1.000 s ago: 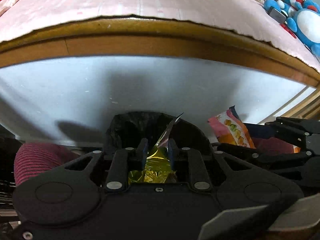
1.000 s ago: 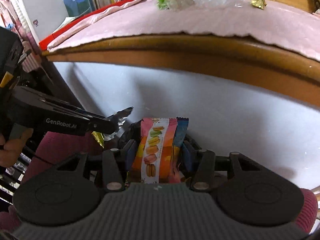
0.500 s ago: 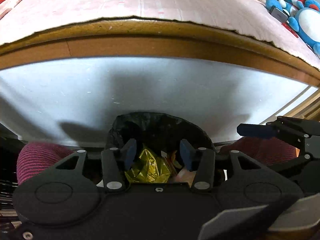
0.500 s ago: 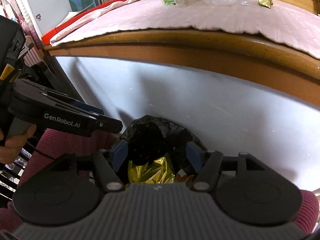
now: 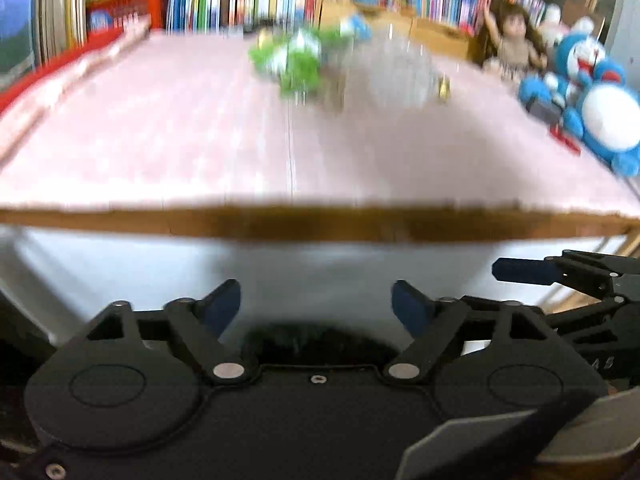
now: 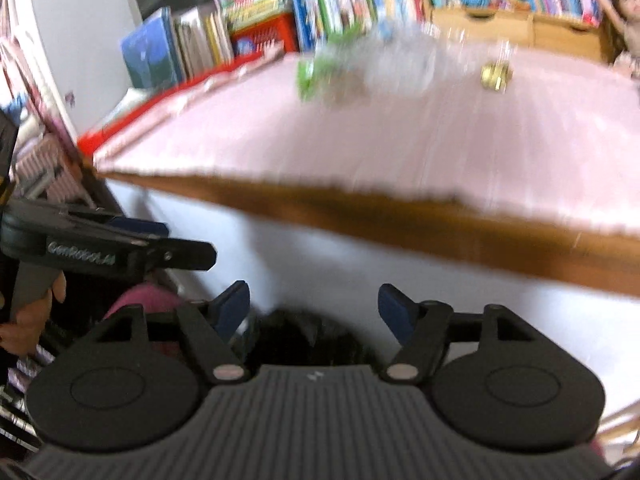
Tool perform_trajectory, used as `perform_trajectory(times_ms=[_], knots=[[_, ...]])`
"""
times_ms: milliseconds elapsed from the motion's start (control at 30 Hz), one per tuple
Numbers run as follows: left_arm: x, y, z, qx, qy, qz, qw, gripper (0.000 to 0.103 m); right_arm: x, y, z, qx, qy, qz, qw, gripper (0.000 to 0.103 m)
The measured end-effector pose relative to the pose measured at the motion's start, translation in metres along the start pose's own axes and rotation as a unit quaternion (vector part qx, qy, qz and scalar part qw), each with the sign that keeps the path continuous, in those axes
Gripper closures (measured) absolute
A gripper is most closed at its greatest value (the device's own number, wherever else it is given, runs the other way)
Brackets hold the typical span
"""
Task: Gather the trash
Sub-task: 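Raise both tools back over the bed toward the remaining trash, then grasp green plastic wrapper with left tool while right tool grasps clear plastic bag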
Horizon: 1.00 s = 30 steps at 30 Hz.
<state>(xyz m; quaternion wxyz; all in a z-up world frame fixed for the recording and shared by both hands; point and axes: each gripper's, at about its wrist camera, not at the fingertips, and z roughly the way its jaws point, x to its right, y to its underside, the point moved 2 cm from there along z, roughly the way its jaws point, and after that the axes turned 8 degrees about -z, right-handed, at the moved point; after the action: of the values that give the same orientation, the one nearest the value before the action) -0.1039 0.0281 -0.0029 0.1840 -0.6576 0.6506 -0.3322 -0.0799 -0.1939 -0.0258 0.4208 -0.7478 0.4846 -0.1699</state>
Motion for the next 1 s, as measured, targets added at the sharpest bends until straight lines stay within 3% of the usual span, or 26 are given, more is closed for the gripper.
perform_trajectory(times_ms=[267, 567, 867, 1000], knots=[[0.008, -0.060, -0.006, 0.088, 0.005, -0.022, 0.9958, 0.015, 0.030, -0.053, -0.003, 0.073, 0.054, 0.006, 0.996, 0.014], [-0.010, -0.139, 0.042, 0.121, 0.010, -0.098, 0.9877, 0.015, 0.080, -0.102, 0.031, 0.090, 0.062, 0.066, 0.992, 0.005], [-0.028, -0.202, 0.115, 0.080, 0.023, -0.141, 0.9865, 0.027, 0.082, -0.128, 0.080, 0.083, 0.076, -0.011, 0.994, 0.000], [-0.039, -0.220, 0.144, 0.041, 0.048, -0.193, 0.9792, 0.027, 0.078, -0.139, 0.103, 0.073, 0.085, -0.036, 0.993, 0.000]])
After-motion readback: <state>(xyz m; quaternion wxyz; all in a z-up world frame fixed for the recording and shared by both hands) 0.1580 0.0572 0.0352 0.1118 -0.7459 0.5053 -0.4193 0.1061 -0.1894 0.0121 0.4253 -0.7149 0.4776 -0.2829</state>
